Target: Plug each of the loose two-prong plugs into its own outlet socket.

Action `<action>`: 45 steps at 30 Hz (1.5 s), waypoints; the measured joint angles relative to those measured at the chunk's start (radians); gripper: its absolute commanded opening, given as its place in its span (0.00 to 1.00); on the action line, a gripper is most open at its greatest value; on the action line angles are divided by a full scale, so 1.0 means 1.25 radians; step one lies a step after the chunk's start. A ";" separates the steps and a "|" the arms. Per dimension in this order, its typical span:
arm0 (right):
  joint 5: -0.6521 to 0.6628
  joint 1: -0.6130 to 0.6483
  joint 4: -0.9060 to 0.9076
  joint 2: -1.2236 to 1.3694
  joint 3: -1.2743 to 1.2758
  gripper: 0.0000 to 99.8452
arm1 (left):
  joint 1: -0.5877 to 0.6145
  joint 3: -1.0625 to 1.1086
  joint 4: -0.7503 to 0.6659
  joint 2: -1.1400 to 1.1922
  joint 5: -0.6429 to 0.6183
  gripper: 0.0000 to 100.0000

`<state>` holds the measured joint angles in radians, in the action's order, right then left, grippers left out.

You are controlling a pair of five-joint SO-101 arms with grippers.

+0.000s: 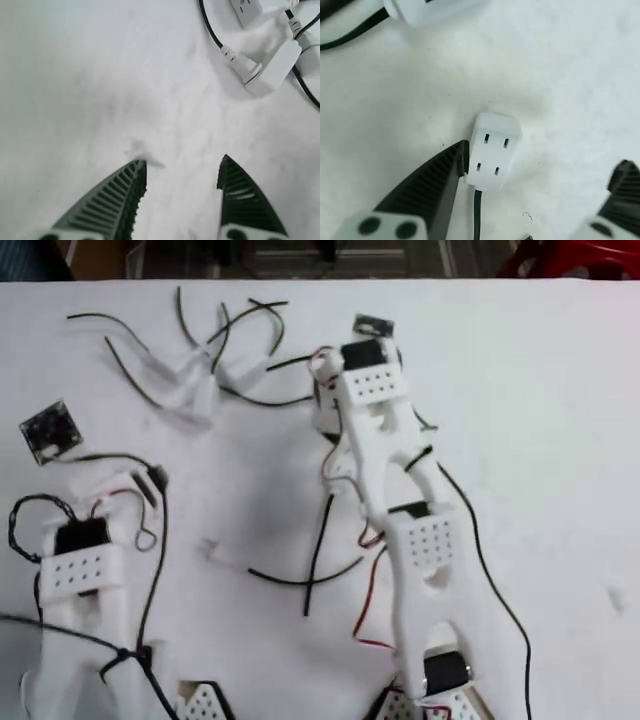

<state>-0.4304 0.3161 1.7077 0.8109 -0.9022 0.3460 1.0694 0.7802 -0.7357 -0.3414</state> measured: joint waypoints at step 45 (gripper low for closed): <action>0.064 -0.288 -0.136 -0.099 0.495 0.47 | -0.541 0.029 0.271 -0.001 1.353 0.14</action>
<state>-0.3506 -0.0445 1.5374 0.6866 -0.2839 -0.3307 1.1063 1.1193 -0.7373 1.3495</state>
